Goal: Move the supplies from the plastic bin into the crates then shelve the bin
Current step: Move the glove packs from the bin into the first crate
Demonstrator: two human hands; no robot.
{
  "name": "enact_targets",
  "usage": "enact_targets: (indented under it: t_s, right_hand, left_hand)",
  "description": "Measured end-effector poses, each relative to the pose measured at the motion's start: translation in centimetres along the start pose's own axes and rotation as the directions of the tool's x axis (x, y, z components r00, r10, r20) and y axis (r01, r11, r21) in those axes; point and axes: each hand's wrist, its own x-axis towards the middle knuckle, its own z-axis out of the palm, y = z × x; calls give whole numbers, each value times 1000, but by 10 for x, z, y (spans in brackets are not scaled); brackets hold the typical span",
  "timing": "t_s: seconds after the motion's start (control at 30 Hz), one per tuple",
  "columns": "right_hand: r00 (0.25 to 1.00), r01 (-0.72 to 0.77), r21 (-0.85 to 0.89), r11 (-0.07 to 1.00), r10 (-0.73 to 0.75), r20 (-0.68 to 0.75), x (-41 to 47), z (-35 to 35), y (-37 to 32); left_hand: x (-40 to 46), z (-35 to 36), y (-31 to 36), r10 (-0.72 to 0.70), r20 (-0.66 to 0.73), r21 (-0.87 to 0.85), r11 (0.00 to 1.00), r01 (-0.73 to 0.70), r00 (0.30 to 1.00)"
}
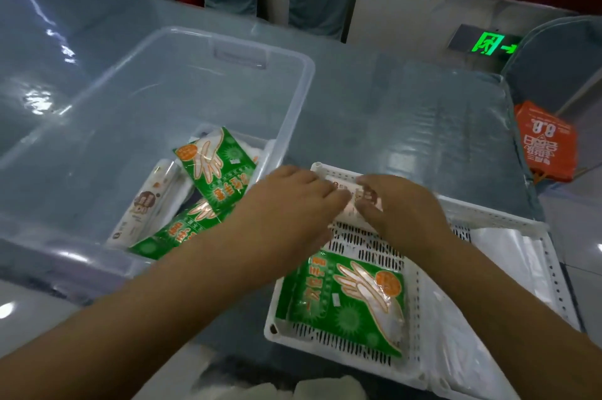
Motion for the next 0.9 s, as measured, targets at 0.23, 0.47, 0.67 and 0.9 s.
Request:
enact_targets:
  t_s: [0.23,0.47,0.67,0.9]
  right_hand:
    - [975,72,198,977,-27,-221,63,-38,-109]
    - [992,51,36,998,-55,112,180,25,-204]
    - [856,-164,-179,970,231,463,237,113,-208]
    - [803,-366,-106,925,371,466,232,158,-203]
  left_hand:
    - [-59,-33,-141,-252,48,71,966,248,967]
    - [-118,-21,-276,-308,171,66,951,301,936]
    - [-135,2,-323,-262,179,32,965,260,948]
    - [-141,13,-330,-241,88,-69,966,248,966]
